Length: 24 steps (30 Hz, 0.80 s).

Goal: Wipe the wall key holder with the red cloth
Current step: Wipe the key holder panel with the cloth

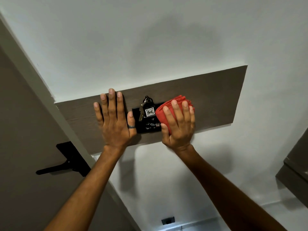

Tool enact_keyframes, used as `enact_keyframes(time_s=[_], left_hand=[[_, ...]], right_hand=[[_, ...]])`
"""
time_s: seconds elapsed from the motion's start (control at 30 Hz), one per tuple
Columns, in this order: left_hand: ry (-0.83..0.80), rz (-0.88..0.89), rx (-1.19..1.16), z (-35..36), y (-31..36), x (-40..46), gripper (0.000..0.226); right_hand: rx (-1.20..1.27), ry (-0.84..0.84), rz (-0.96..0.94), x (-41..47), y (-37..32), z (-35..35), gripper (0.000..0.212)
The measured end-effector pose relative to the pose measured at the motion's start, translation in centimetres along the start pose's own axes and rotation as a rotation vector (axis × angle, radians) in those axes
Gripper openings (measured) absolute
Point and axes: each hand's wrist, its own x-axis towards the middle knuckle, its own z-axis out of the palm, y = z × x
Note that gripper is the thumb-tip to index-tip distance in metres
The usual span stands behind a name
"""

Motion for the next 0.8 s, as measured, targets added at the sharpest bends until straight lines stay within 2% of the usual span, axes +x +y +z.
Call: enact_keyframes(time_s=[0.17,0.3,0.33,0.43,0.47,0.57,0.6,0.7,0.73,0.8], left_hand=[[0.0,0.01,-0.015,0.1,-0.2,-0.1,0.062],[0.003,0.022,-0.008,0.1,-0.1,-0.2,0.062],[0.011,0.026,-0.002,0.1,0.0,0.0,0.061],[0.0,0.016,0.004,-0.1,0.1,0.2,0.061],[-0.003,0.016,0.006,-0.1,0.1,0.2,0.061],[-0.011,0.011,-0.003,-0.1,0.0,-0.1,0.061],[-0.007,0.012,-0.005,0.0,0.0,-0.2,0.06],[-0.008,0.007,0.002,0.2,-0.1,-0.2,0.061],[-0.004,0.014,0.005,0.2,-0.1,-0.2,0.061],[-0.006,0.018,0.002,0.1,0.0,-0.2,0.061]], right_hand=[[0.044,0.037,0.04,4.3,-1.1,1.1,0.046],[0.019,0.02,-0.159,0.9,1.9,-0.2,0.042],[0.031,0.024,-0.149,0.7,2.2,0.0,0.042],[0.088,0.07,0.138,0.8,-0.9,0.8,0.043],[0.1,0.075,0.16,0.7,-1.7,1.0,0.044],[0.082,0.021,-0.074,1.0,0.3,0.7,0.045],[0.077,0.026,-0.091,1.2,1.3,0.6,0.044],[0.068,0.07,0.159,1.0,0.1,0.8,0.043],[0.065,0.075,0.18,0.4,-0.7,1.0,0.043],[0.07,0.016,0.067,-0.8,-0.1,0.6,0.044]])
